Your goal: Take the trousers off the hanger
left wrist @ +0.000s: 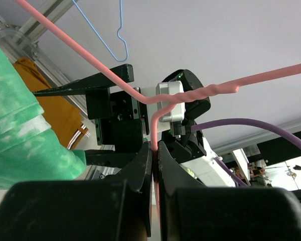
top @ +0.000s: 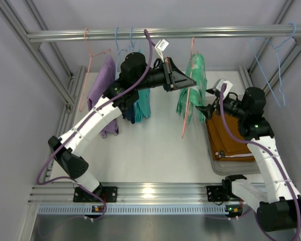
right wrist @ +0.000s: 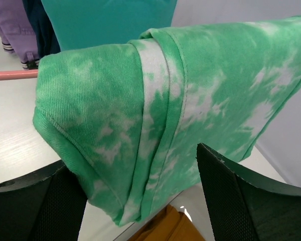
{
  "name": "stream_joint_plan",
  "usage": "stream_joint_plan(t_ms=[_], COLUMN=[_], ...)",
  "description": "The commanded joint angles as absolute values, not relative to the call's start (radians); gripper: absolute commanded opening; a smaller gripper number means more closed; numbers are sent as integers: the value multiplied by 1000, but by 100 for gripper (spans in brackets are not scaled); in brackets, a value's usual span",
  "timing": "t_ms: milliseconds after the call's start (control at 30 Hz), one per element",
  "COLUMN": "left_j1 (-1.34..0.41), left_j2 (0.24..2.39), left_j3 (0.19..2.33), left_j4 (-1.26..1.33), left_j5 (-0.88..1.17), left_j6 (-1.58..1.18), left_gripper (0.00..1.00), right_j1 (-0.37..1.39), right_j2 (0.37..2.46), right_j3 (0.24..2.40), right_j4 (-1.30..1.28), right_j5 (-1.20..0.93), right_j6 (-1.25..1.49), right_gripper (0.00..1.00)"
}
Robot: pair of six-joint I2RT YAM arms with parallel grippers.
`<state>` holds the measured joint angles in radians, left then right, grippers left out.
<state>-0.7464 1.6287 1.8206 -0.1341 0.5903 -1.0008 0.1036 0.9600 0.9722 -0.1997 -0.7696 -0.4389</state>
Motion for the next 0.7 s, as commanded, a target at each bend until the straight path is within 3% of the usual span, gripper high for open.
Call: stream_joint_plan(t_ms=[0, 167, 367, 667], left_j1=[-747, -758, -778, -807], left_j2=[1582, 1580, 1586, 1609], left_j3=[1870, 1871, 1873, 1901], left_j4=[63, 68, 67, 72], left_j5=[627, 624, 612, 600], left_j6=[-971, -979, -991, -1011], left_gripper=[0, 0, 0, 0], right_j1=[71, 71, 86, 98], right_j2=[973, 983, 994, 994], right_j3=[1029, 997, 982, 985], right_j4=[-215, -34, 81, 72], right_j5=[-782, -609, -549, -741], right_j6=[-518, -398, -286, -293], right_gripper=[78, 85, 95, 94])
